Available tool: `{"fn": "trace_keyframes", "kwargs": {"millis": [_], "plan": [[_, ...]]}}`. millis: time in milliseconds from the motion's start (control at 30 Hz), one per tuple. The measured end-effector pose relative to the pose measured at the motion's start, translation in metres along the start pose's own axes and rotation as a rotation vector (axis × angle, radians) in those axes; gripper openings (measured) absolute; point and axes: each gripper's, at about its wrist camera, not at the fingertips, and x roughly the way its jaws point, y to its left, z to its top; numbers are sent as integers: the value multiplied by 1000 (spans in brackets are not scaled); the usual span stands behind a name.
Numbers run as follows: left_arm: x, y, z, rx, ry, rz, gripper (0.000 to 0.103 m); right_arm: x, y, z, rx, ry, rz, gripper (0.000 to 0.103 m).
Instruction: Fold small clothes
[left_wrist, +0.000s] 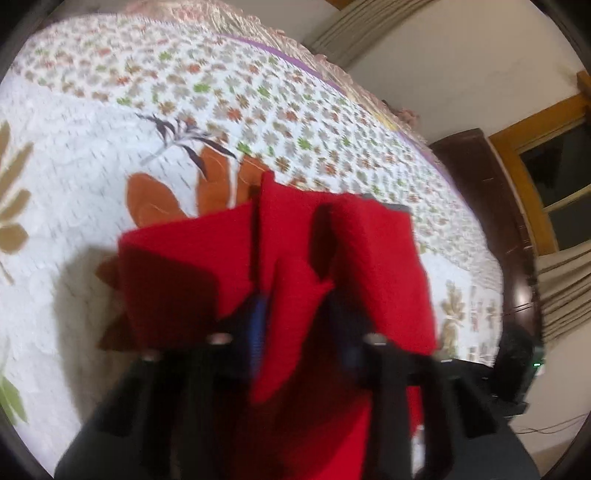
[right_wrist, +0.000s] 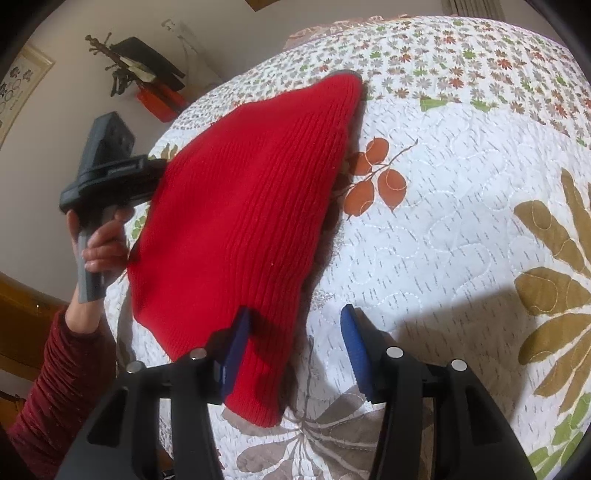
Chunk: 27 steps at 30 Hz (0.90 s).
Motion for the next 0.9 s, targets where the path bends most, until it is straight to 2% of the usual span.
{"fn": "trace_keyframes", "kwargs": {"millis": [133,200,267,333,367,433,467,567,633,667,700,767,900], "plan": [[-12,-22,-12,52,-29,-10,10,-4,-5,0,14,-15,0,51],[-25,-42,-21,119,-93,17,10,-5,-7,0,17,-23,0,51],[-37,-59,-30,196,-184,98,10,-4,-8,-1,19,-19,-4,51],[-41,-71,-35,279,-255,284,11,-3,-8,-2,20,-14,-2,52],[-40,-70,-34,276,-261,322,11,-2,-8,-3,19,-13,-3,52],[-38,-58,-28,226,-292,465,11,-2,-7,-4,17,-12,0,52],[-40,-49,-24,191,-293,494,11,-1,-6,-6,15,-11,-1,52],[-51,-18,-13,70,-263,395,11,-1,-5,-6,12,-11,0,52],[-57,-13,-13,50,-251,330,11,-1,-6,-5,14,-12,3,52],[-57,-14,-14,54,-249,323,13,0,-6,-4,15,-12,3,52],[-57,-17,-15,71,-243,316,19,1,-6,-2,17,-12,3,53],[-54,-19,-17,87,-213,288,43,2,-4,-2,15,-11,2,54],[-34,-21,-22,95,-142,294,54,4,-3,-2,9,-9,-4,55]]}}
